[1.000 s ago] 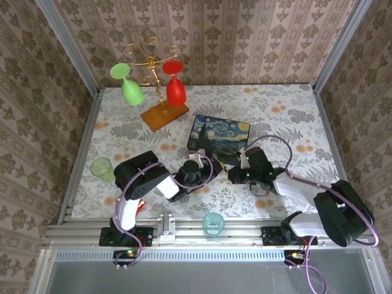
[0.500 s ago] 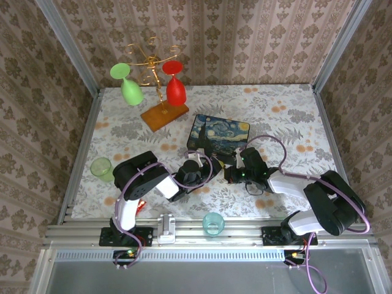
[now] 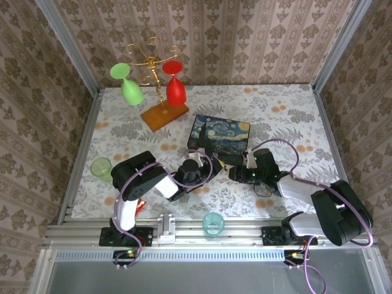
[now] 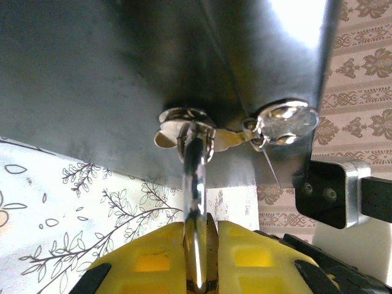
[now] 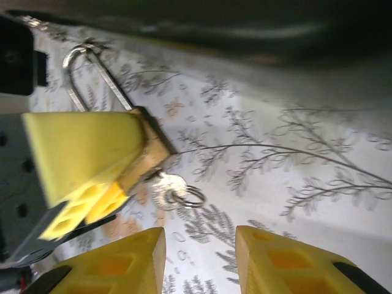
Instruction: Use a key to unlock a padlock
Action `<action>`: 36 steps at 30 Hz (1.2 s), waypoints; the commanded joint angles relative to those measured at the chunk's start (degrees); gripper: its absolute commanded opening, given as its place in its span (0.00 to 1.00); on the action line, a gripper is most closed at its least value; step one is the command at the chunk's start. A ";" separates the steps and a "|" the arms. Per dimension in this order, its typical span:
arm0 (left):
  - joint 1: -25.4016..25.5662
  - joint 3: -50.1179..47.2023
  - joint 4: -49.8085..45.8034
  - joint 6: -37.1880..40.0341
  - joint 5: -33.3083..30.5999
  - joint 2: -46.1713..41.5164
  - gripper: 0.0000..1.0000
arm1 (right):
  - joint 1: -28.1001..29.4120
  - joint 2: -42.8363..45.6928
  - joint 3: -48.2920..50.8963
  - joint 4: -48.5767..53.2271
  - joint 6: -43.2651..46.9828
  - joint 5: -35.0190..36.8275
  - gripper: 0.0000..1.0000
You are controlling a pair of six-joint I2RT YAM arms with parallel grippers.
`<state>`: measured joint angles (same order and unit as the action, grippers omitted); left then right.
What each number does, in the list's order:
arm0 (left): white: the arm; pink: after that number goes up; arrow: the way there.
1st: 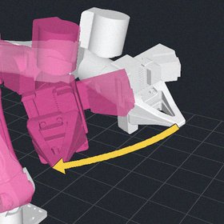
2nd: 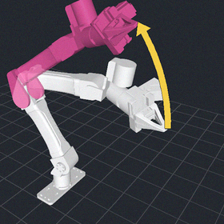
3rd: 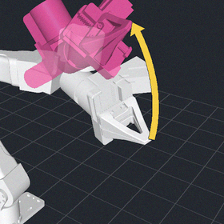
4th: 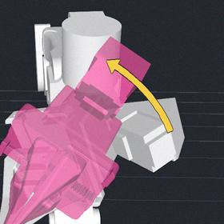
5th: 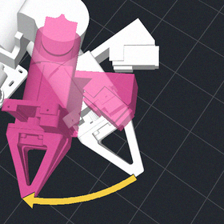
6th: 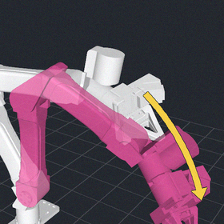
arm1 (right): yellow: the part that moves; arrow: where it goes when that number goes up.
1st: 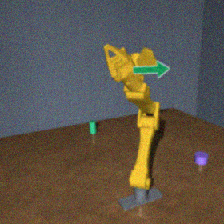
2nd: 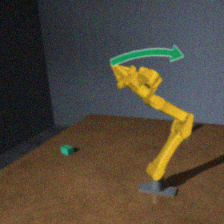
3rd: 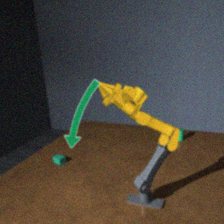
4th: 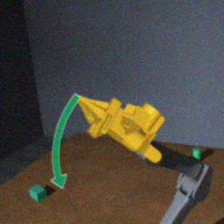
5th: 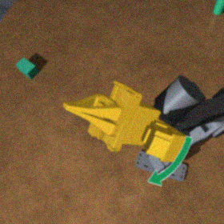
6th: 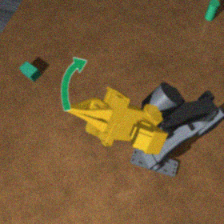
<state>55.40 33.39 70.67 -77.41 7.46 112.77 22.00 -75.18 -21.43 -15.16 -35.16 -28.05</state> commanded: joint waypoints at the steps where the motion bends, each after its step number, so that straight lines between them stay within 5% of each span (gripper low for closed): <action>1: -0.16 -0.17 3.19 0.32 1.47 -3.08 0.00 | -0.53 -1.75 -0.70 -6.99 -0.15 -6.10 0.35; 6: 0.00 0.29 3.24 0.33 1.70 -3.35 0.00 | -1.74 -6.85 -1.69 -11.35 -0.79 -8.33 0.35; 12: 0.12 0.43 3.34 -0.13 1.50 -3.52 0.00 | -1.87 -9.41 -2.10 -15.68 -2.18 -10.60 0.24; 20: 0.31 0.53 3.44 -0.52 1.50 -3.83 0.00 | -1.87 -8.81 -0.99 -10.28 3.18 -7.19 0.34; 26: 0.26 0.69 3.51 -0.75 1.44 -4.21 0.00 | -1.63 -13.74 -0.10 -21.66 -1.08 -14.07 0.35; 36: 0.08 0.89 3.57 -1.06 0.90 -4.14 0.00 | -2.82 -10.48 3.79 -24.40 -3.71 -14.80 0.35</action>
<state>54.76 33.34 68.62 -78.94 6.92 111.63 19.25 -86.50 -19.11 -39.03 -36.69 -39.11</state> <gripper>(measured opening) 0.125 0.358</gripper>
